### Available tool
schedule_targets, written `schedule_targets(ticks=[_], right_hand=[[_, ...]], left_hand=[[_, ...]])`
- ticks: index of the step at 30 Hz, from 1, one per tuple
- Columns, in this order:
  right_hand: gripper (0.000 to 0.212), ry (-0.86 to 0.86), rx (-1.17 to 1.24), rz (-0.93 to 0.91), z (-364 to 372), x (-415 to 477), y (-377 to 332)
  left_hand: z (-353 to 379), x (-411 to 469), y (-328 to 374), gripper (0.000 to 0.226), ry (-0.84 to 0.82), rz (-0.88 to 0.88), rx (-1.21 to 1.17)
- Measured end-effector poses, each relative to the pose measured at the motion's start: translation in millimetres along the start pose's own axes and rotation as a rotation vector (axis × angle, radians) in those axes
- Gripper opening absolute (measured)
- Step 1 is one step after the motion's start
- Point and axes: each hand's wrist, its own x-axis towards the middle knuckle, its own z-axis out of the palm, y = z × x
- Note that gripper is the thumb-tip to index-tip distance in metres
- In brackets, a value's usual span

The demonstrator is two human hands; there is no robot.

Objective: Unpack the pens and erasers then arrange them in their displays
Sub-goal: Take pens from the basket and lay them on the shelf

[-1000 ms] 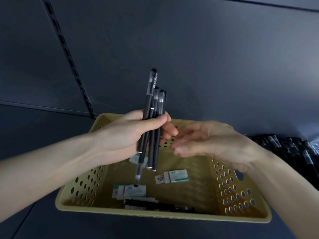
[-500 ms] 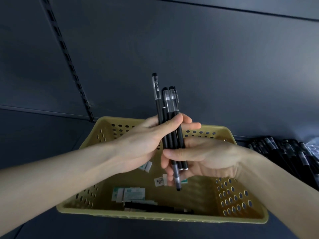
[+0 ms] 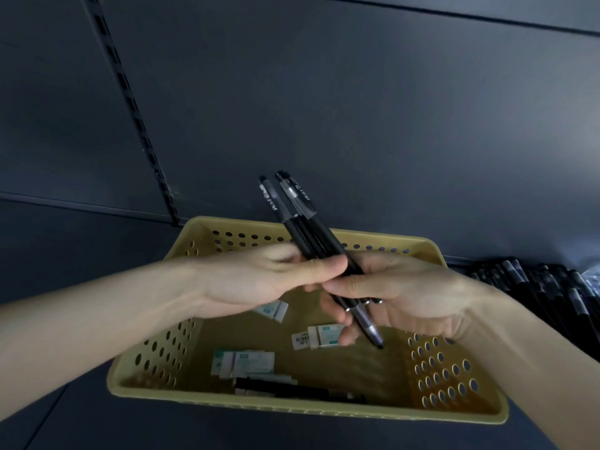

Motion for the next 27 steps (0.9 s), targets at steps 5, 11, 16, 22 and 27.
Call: schedule_targets(ticks=[5,11,16,22,27], right_hand=[[0.013,0.175,-0.153,0.058,-9,-10,7],[0.022,0.18,-0.317,0.123,-7,-10,8],[0.033,0.246,-0.499,0.129,-3,-7,9],[0.025,0.344,-0.513,0.077,-6,-5,10],[0.018,0.379,-0.538,0.068,-5,-3,11]], left_hand=[[-17,3,-24,0.037,-0.115,-0.011,0.243],[-7,14,-48,0.033,-0.386,-0.076,0.421],[6,20,-50,0.036,-0.4,-0.029,0.65],[30,31,-42,0.037,-0.508,-0.09,0.592],[40,43,-44,0.034,-0.603,-0.154,0.524]])
